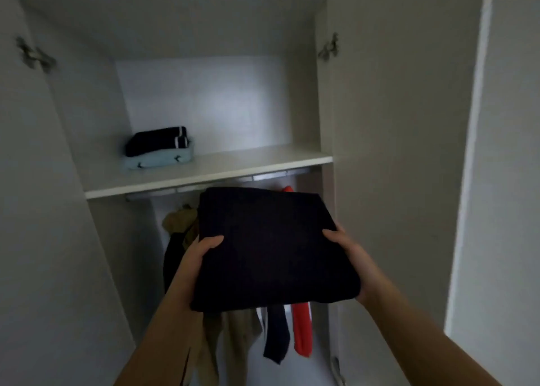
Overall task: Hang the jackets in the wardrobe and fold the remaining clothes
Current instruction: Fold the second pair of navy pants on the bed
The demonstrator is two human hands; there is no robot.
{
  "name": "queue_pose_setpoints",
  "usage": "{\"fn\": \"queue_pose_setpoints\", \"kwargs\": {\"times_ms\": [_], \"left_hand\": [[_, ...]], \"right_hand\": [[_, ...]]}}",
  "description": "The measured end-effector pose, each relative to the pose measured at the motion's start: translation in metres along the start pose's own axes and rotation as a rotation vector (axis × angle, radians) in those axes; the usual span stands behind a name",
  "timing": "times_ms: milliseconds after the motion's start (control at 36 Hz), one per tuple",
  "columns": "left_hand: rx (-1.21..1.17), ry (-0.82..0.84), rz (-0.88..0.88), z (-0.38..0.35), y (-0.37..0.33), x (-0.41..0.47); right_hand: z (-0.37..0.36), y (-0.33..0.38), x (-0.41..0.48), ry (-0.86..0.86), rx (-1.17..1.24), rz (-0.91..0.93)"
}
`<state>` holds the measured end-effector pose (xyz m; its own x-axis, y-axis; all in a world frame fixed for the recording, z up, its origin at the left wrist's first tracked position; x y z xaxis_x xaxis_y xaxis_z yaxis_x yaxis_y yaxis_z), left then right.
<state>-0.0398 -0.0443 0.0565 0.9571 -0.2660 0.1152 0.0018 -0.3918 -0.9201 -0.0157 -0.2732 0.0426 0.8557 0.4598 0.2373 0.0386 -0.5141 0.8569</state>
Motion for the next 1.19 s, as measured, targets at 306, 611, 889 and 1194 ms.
{"fn": "queue_pose_setpoints", "kwargs": {"times_ms": [306, 611, 889, 1194], "left_hand": [[0.163, -0.213, -0.311, 0.070, -0.174, 0.125], [0.157, -0.369, -0.316, 0.178, -0.243, 0.187], [0.333, -0.316, -0.347, 0.255, -0.358, 0.283], [0.339, -0.298, -0.328, 0.350, -0.415, 0.385]], "right_hand": [[-0.025, 0.075, 0.257, 0.164, -0.027, -0.134], [-0.086, 0.084, 0.431, 0.350, -0.147, -0.085], [-0.134, 0.121, 0.571, 0.344, -0.187, 0.166], [-0.137, 0.093, 0.705, 0.303, -0.119, 0.176]]}}
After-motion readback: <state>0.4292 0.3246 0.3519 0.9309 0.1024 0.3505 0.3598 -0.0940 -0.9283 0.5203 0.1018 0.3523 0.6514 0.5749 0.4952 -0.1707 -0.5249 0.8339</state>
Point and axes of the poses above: each hand's wrist, its own x-axis towards the middle knuckle, its own z-axis out of the back of the hand, y = z × x, the point moved 9 cm from there along x, towards the middle knuckle, and after that the axes turned 15 degrees about y, right-handed, at the moved point
